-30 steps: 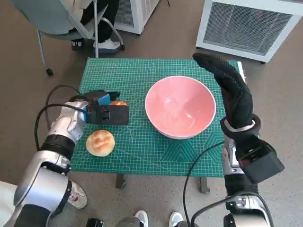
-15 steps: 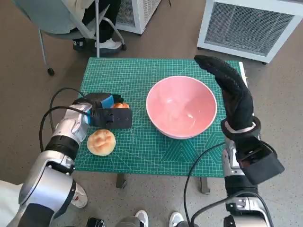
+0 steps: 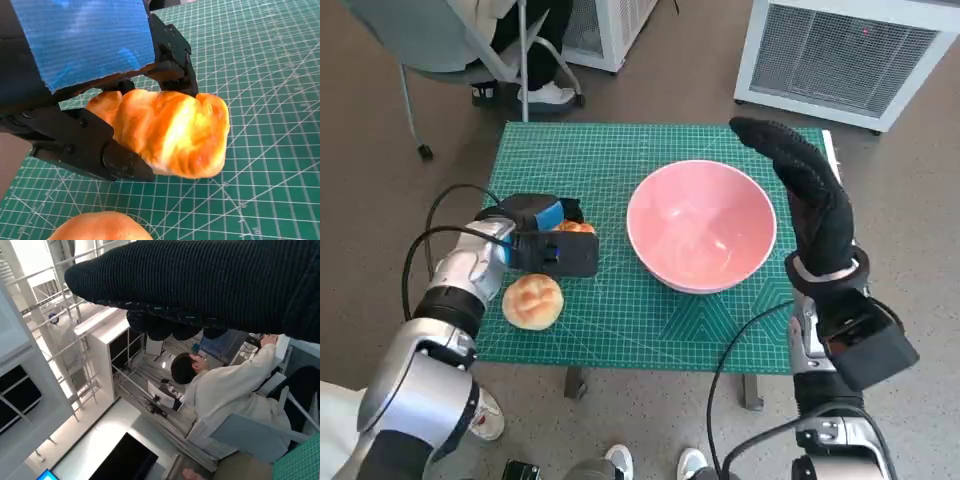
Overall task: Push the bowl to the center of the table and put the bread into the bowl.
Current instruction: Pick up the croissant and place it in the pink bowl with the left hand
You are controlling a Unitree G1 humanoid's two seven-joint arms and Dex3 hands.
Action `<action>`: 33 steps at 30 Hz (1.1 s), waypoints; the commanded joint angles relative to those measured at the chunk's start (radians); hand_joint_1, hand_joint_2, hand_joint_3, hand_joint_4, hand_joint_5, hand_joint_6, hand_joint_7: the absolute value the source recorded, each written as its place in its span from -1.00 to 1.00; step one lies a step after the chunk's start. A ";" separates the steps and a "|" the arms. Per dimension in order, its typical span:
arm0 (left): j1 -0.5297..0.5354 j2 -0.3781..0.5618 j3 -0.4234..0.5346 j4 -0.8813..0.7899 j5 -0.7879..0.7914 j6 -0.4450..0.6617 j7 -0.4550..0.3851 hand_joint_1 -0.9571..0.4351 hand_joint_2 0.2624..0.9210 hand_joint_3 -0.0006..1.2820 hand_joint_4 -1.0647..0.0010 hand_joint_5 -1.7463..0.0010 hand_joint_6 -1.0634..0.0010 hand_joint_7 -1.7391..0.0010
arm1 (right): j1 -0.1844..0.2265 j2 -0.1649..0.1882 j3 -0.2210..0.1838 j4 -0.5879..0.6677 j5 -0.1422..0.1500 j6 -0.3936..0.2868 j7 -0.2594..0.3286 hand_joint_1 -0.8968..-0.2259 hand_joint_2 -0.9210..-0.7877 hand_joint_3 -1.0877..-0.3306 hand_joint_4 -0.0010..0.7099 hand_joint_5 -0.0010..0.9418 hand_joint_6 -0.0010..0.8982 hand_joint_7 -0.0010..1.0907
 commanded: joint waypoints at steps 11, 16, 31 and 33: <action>-0.069 0.076 0.165 -0.375 -0.124 -0.052 -0.017 0.37 1.00 -0.85 -0.21 -0.33 -0.14 -0.43 | 0.026 0.003 -0.002 -0.012 0.009 0.018 -0.004 -0.08 -1.00 -0.35 -0.18 -0.68 -1.00 0.39; -0.040 0.065 0.196 -0.571 -0.131 -0.028 -0.011 0.38 1.00 -0.85 -0.22 -0.31 -0.13 -0.45 | 0.027 0.002 -0.003 -0.011 0.013 0.017 0.000 -0.09 -1.00 -0.35 -0.19 -0.67 -1.00 0.39; -0.030 -0.066 0.145 -0.660 -0.099 -0.131 0.049 0.38 1.00 -0.86 -0.25 -0.36 -0.14 -0.38 | 0.035 -0.002 -0.003 -0.008 0.024 0.009 0.010 -0.09 -1.00 -0.35 -0.24 -0.62 -1.00 0.40; -0.035 -0.083 0.132 -0.645 -0.091 -0.139 0.052 0.37 1.00 -0.85 -0.24 -0.37 -0.12 -0.38 | 0.034 -0.002 -0.004 -0.005 0.025 0.008 0.010 -0.09 -1.00 -0.35 -0.25 -0.62 -1.00 0.40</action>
